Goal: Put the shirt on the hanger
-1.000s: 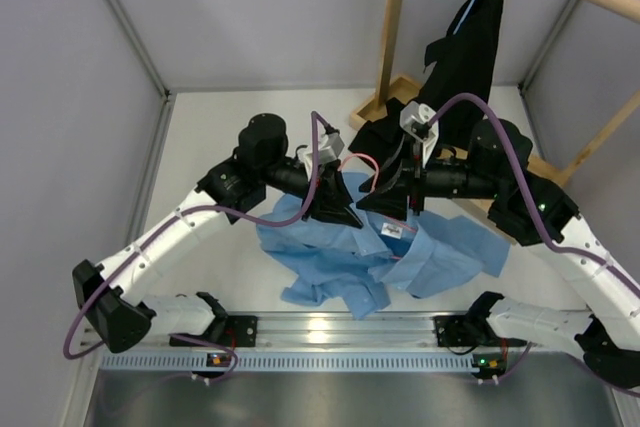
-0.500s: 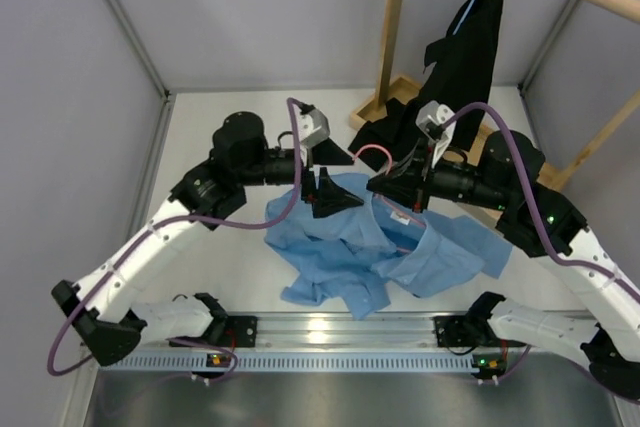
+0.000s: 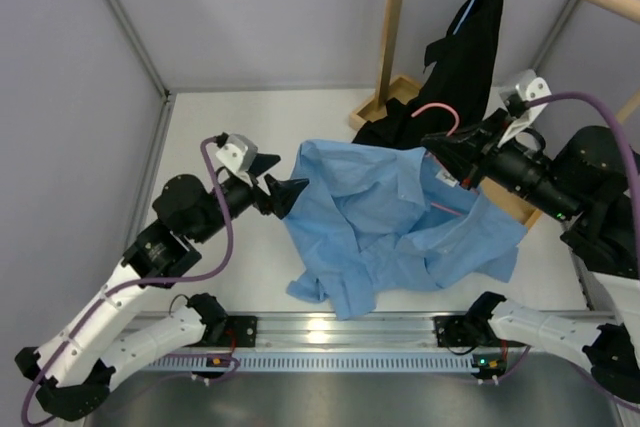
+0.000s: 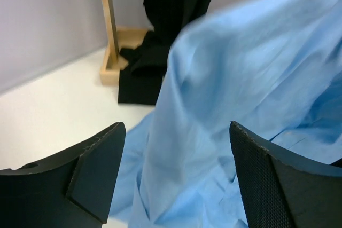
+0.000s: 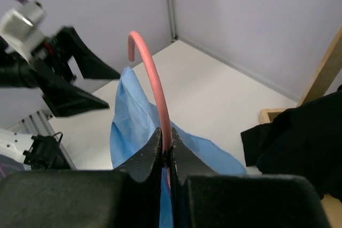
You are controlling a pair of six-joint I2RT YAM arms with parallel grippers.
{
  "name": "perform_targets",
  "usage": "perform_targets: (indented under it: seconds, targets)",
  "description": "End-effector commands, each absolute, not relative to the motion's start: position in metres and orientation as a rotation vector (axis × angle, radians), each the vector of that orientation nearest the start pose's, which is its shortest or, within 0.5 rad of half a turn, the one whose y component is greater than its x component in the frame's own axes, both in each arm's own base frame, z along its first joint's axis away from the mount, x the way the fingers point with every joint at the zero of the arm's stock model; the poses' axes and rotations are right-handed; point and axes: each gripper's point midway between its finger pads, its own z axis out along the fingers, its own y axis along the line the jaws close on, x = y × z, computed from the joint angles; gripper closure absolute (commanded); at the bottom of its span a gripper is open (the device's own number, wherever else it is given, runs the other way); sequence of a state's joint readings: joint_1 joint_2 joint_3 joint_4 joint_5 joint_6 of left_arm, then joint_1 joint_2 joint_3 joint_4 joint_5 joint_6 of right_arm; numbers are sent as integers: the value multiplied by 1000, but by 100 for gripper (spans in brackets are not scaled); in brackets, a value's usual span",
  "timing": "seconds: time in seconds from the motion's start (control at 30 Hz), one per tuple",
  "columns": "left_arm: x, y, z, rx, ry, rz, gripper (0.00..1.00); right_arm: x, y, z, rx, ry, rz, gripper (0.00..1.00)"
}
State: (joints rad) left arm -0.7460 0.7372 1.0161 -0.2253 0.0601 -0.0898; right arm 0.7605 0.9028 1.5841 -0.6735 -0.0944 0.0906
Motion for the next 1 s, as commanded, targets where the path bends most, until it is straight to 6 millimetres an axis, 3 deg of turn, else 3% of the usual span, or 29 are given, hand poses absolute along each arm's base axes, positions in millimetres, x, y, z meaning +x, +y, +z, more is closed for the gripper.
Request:
perform_targets:
  seconds: [0.0,0.1,0.2,0.3,0.33,0.37,0.4,0.6,0.63,0.7,0.73,0.8,0.97]
  targets:
    - [217,-212,363,477,1514,-715,17,177,172,506,-547,1470,651,100]
    - [211,-229,350,516,1526,-809,16,171,169,513,-552,1458,663,100]
    - [227,-231,337,464,1580,-770,24,162,172,518,-569,1437,708,100]
    - [248,-229,326,401,1631,-692,56,153,171,522,-581,1418,742,100]
    - [251,-229,324,391,1636,-679,85,153,170,522,-580,1416,740,100]
    - [259,-227,319,363,1654,-643,97,153,168,522,-575,1417,735,100]
    - [263,-224,319,334,1660,-621,100,151,165,523,-568,1409,727,100]
    - [296,-172,324,47,1683,-337,100,147,151,508,-559,1414,679,100]
    - [299,-167,340,25,1665,-322,100,148,151,500,-563,1429,672,100]
    - [305,-171,335,71,1717,-307,100,142,143,497,-559,1415,664,100]
    - [312,-166,352,60,1705,-318,100,143,142,489,-556,1431,650,100]
    - [318,-184,337,165,1797,-372,100,138,136,486,-547,1421,648,100]
    - [325,-207,328,244,1855,-452,100,142,125,484,-492,1430,614,100]
